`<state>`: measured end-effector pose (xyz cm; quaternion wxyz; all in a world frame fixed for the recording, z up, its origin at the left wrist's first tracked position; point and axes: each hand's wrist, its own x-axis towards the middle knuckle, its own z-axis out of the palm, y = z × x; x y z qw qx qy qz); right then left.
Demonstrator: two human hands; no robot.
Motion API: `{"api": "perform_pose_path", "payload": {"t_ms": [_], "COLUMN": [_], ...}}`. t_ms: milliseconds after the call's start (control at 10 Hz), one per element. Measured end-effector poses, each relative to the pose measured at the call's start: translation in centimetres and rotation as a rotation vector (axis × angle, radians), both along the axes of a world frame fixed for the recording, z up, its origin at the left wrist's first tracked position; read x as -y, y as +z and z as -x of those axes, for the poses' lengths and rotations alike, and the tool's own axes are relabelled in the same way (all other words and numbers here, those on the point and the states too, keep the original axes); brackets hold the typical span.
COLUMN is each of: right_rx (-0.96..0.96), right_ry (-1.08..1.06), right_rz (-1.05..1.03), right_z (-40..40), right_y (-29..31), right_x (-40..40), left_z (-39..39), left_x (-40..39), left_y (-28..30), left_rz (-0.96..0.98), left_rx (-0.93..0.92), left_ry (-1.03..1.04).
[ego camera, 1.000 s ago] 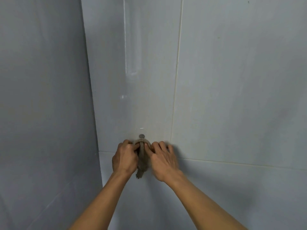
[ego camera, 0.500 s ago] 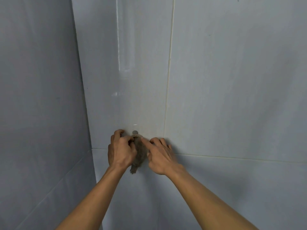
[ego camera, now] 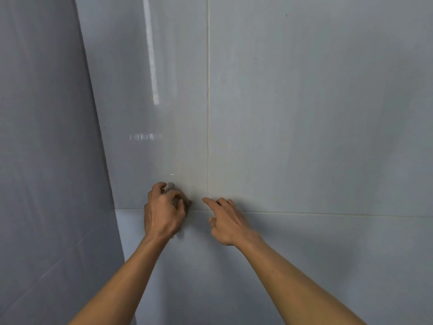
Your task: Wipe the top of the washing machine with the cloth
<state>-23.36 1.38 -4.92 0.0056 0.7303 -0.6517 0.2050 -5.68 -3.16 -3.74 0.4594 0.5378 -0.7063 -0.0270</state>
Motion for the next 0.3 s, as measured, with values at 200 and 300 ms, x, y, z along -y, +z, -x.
{"api": "perform_pose_path", "payload": {"t_ms": [200,300], "right_rx": [0.120,0.204], "right_ry": [0.026,0.008], "right_rz": [-0.132,-0.290], "right_z": [6.2,10.8], "right_y": [-5.5,-12.5], "right_x": [-7.2,-15.1], "left_z": [1.8,1.4], "left_x": [-7.6,-15.7], "left_y": [-5.6,-14.1], "left_rz": [-0.033,-0.274], "left_rx": [-0.021,-0.099], "left_ry": [-0.006,-0.062]}}
